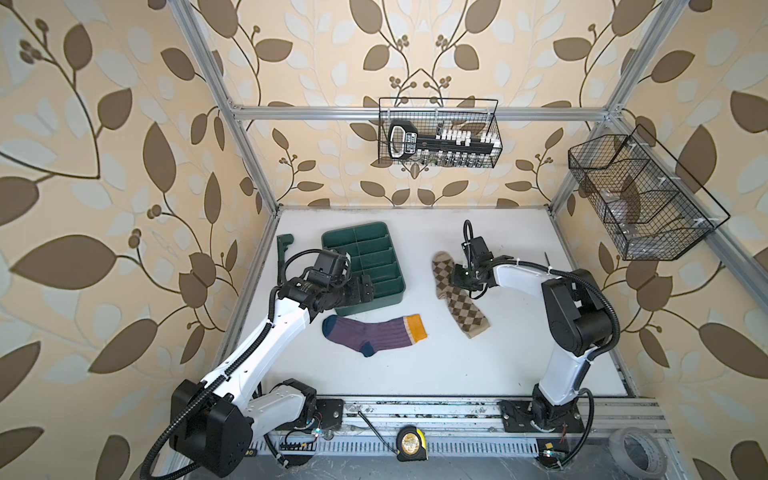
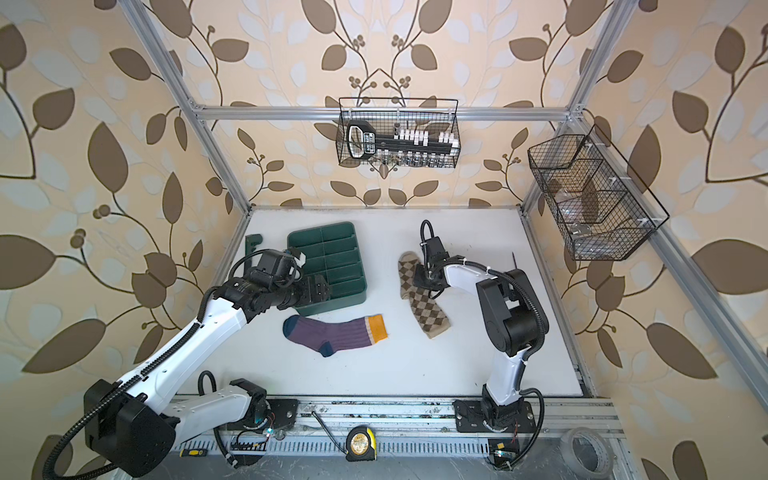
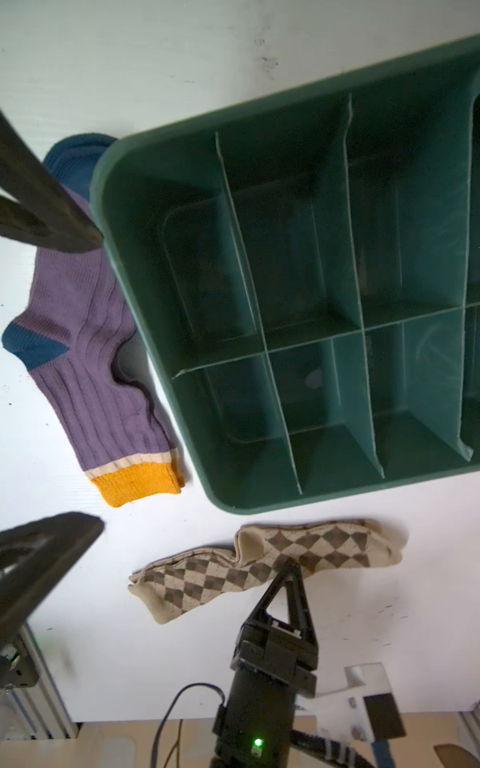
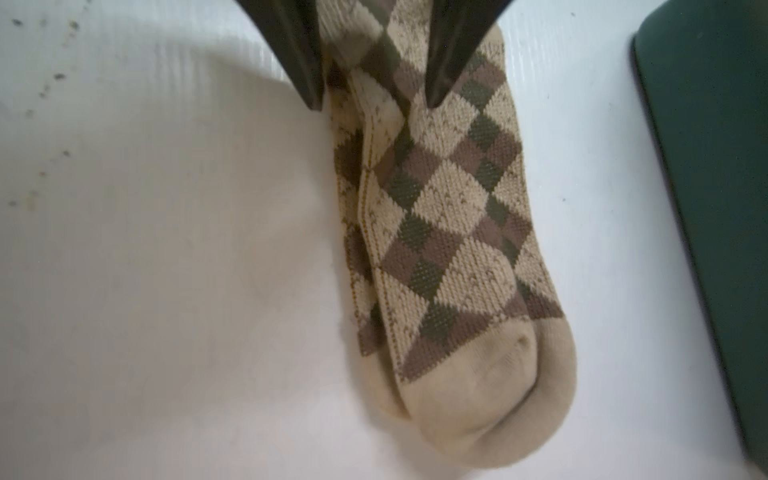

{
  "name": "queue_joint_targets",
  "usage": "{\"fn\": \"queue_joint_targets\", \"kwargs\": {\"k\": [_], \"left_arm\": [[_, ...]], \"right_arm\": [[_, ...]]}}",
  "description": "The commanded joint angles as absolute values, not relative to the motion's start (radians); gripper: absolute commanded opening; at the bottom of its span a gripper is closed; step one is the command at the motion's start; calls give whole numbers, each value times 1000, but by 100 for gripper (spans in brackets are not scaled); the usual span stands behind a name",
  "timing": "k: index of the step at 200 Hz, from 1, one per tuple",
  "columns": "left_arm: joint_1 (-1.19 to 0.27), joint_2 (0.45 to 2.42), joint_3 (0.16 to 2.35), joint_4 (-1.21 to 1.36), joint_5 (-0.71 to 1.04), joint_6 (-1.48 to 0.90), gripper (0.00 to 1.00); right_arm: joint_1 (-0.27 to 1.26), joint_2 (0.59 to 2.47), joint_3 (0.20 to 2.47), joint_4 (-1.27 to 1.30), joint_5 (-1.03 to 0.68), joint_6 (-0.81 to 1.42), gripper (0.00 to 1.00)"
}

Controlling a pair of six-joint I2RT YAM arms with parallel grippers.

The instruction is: Roll the socks

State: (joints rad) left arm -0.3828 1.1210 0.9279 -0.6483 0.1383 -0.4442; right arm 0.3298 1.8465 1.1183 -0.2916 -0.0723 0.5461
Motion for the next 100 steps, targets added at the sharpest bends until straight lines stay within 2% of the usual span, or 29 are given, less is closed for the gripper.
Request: {"fn": "queue_joint_targets", "kwargs": {"k": [1, 16, 35, 56, 76, 100], "left_arm": [[-451, 1112, 978, -665, 103, -434, 99], [-512, 1134, 1013, -677, 102, -426, 99], [-599, 1167, 1062, -707, 72, -395, 99], [-724, 1188, 1103, -720, -41, -343, 99], [-831, 1186, 1103, -683, -149, -285, 99], [-892, 1154, 1084, -633, -182, -252, 99]], "right_arm": [[281, 1750, 1075, -376, -48, 511, 58], [243, 1638, 980, -381, -46, 499, 66], [209, 1499, 841, -377, -49, 495, 71], [192, 1371, 710, -350, -95, 501, 76], [199, 1326, 649, -325, -151, 504, 79], [233, 1343, 625, -318, -182, 484, 80]]}}
